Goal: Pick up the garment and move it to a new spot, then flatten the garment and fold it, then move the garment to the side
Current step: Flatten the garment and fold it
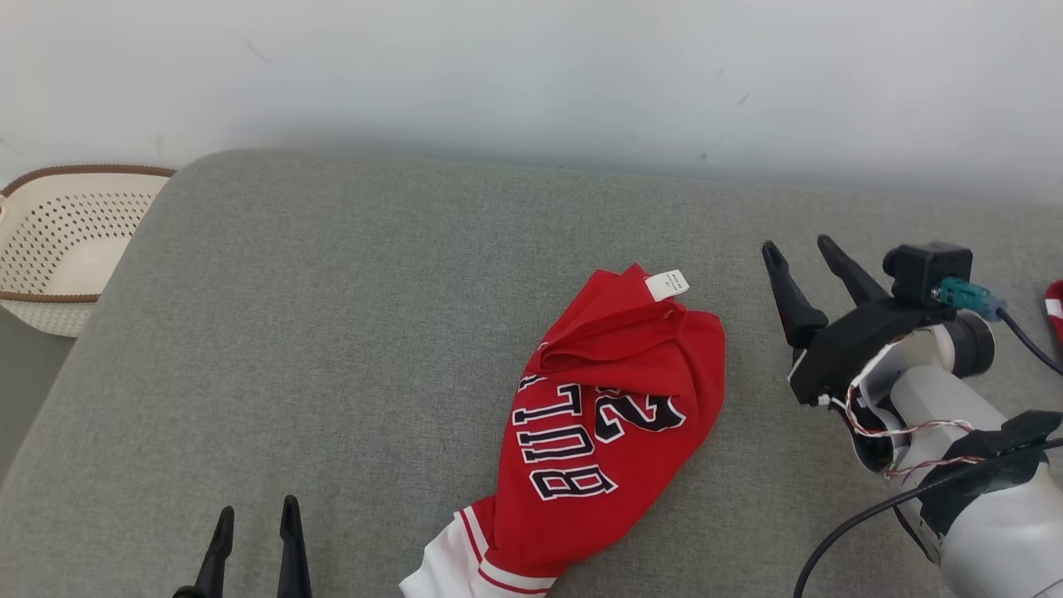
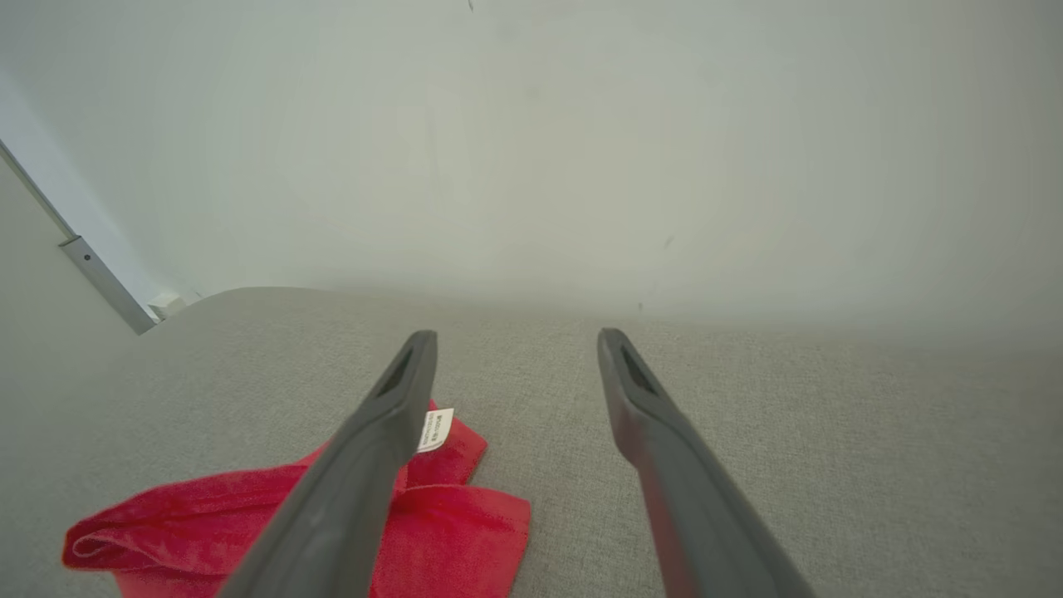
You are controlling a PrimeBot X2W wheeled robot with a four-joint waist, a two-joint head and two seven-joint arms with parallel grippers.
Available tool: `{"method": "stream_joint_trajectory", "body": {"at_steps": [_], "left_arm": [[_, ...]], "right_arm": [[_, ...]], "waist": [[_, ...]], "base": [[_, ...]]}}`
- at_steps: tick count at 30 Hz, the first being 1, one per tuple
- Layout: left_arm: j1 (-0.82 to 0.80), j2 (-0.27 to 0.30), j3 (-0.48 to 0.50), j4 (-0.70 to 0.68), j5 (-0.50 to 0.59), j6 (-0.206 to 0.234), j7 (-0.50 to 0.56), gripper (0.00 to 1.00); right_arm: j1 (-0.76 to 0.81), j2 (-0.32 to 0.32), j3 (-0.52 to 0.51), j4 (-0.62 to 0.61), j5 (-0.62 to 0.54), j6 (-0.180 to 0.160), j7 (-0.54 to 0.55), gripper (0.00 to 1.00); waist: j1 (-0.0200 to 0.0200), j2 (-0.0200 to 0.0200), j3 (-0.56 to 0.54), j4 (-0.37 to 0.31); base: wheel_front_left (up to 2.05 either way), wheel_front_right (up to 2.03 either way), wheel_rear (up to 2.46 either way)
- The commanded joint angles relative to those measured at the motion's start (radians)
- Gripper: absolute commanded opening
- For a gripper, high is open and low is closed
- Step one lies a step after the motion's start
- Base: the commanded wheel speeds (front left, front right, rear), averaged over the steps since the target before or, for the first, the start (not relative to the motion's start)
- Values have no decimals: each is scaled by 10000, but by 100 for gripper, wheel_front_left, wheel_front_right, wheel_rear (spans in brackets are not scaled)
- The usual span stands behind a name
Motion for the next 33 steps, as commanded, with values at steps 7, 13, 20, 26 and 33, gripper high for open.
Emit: {"method": "stream_joint_trajectory", "body": {"at_steps": [7,13,20,26,33], "left_arm": [[12,8,-13,-83,53,-23,-32,100],[-163,7,-150,-105,27,0,-32,100],[-366,7,-300,-121,-75,39,-32,100],[-579,7,-399,-92,-245,27,-32,100],[-686,7,-515,-100,-402,126,-32,100]], "right_arm": [[311,158,-8,889,45,-3,534,100],[-65,473,194,1854,213,-3,1073,100],[-630,741,414,2777,305,-3,1264,100],[-1090,821,639,3496,373,-3,1411,100],[-1307,898,902,3936,517,-3,1624,100]], "waist": [[0,0,213,141],[0,0,543,357],[0,0,970,687],[0,0,1368,973],[0,0,1605,1143]], "base": [[0,0,0],[0,0,0],[0,0,0],[0,0,0],[0,0,0]]}}
